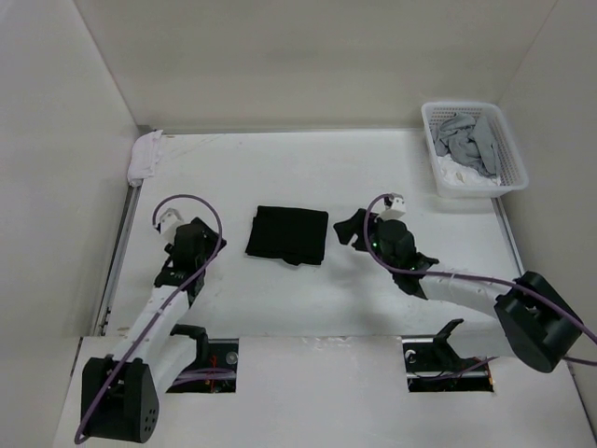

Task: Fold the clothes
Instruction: Fold the tank top

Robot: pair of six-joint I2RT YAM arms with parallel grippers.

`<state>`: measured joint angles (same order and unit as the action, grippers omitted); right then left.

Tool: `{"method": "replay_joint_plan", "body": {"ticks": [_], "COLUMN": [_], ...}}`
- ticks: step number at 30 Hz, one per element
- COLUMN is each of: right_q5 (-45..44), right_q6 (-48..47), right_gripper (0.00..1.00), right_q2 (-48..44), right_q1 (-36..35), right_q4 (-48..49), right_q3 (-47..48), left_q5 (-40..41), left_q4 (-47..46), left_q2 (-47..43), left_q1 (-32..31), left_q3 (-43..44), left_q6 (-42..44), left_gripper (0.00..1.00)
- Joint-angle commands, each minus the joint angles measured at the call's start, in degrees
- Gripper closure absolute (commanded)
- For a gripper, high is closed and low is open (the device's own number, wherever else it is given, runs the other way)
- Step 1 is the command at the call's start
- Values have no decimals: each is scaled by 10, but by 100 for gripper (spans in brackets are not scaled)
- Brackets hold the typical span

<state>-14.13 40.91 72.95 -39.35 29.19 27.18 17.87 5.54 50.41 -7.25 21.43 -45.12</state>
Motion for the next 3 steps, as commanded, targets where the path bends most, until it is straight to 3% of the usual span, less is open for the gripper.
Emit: {"method": "replay_joint_plan", "body": {"ticks": [1,3], "right_q5": [9,10], "right_q6": [-2,-1], "right_gripper": [24,25], "right_q2": [11,12], "right_q1": [4,5], "right_q4": [35,35], "right_q3": [7,8], "left_q5": [-26,-30], "left_q4": [-29,-39], "left_q2": [8,7], "left_q1": [1,-4], "left_q3": [5,4], "left_q6": [23,26], "left_gripper": [39,34]}}
